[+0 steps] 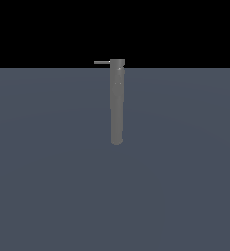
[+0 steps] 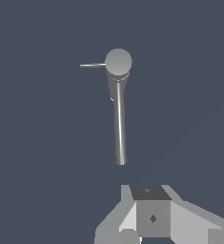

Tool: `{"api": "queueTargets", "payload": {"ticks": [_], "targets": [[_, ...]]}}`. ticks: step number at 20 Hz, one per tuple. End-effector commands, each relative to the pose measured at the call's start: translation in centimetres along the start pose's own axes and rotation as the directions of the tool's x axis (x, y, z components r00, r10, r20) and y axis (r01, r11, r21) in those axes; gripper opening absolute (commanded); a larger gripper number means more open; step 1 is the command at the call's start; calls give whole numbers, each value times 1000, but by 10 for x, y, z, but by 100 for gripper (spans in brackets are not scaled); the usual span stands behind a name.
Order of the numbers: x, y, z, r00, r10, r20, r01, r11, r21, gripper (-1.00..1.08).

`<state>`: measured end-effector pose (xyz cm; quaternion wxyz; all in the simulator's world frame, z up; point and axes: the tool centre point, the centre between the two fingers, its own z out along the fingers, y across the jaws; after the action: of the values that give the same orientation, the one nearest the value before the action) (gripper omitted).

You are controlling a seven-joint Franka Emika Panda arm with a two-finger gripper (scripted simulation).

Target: Turn on the faucet by rotating a designated handle.

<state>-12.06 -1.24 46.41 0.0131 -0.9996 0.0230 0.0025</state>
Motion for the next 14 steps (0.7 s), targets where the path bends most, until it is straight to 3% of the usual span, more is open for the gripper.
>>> {"api": "queueTargets", "payload": {"ticks": [1,14], "targets": [[22,-4,10,1000,-3,-1,3,1000,-6,-100],[125,-31,83,1000,-23,-3,23,999,-25,-100]]}}
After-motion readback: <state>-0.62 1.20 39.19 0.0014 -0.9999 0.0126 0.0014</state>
